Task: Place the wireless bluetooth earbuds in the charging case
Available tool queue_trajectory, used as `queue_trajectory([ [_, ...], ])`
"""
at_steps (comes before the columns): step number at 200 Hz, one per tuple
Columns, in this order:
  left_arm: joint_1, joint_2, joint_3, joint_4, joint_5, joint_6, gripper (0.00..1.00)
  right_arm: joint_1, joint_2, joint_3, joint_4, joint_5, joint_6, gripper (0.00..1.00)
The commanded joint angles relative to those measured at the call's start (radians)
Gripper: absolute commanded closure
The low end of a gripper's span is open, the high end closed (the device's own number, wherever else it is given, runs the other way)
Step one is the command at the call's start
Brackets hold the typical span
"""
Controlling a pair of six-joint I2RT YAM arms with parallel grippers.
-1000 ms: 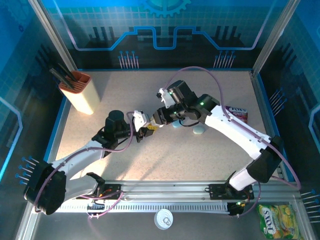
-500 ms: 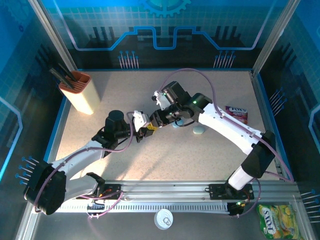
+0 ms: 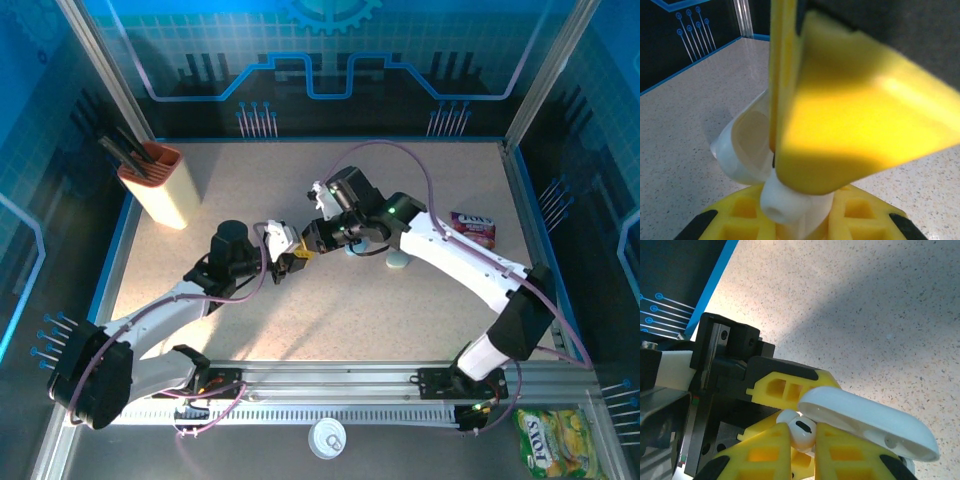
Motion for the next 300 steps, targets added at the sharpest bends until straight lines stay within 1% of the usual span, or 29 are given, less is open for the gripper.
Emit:
queue_trajectory([
  [1, 0.002, -0.007, 0.005, 0.095, -0.046, -0.006, 0.83, 0.004, -0.036, -0.071, 0.08, 0.053, 0.105, 0.87],
  [43, 0.002, -0.003, -0.003, 0.107, -0.111, 0.009, 0.83, 0.017, -0.077, -0.144, 0.163, 0.152, 0.216, 0.88],
  [71, 0.002, 0.012, -0.005, 0.12, -0.139, 0.018, 0.83, 0.017, -0.097, -0.187, 0.218, 0.183, 0.274, 0.88],
  [90, 0.002, 0.025, -0.008, 0.14, -0.149, 0.017, 0.83, 0.017, -0.089, -0.188, 0.217, 0.204, 0.306, 0.88],
  [117, 0.002, 0.033, -0.009, 0.156, -0.174, 0.021, 0.83, 0.019, -0.089, -0.197, 0.203, 0.277, 0.384, 0.88],
  [157, -0.003, 0.046, -0.005, 0.175, -0.184, 0.036, 0.84, 0.027, -0.07, -0.208, 0.22, 0.289, 0.473, 0.88],
  [189, -0.022, 0.058, -0.011, 0.217, -0.242, 0.034, 0.85, 0.054, -0.067, -0.227, 0.235, 0.373, 0.556, 0.88],
  [215, -0.034, 0.078, -0.013, 0.246, -0.283, 0.049, 0.85, 0.064, -0.057, -0.241, 0.26, 0.392, 0.621, 0.87],
  [239, -0.038, 0.084, -0.01, 0.256, -0.297, 0.063, 0.86, 0.071, -0.048, -0.234, 0.261, 0.405, 0.658, 0.86],
  [282, -0.042, 0.094, -0.007, 0.269, -0.312, 0.069, 0.86, 0.078, -0.027, -0.254, 0.309, 0.382, 0.742, 0.86],
  [300, -0.046, 0.097, -0.003, 0.274, -0.311, 0.069, 0.86, 0.085, -0.017, -0.256, 0.316, 0.381, 0.761, 0.83],
])
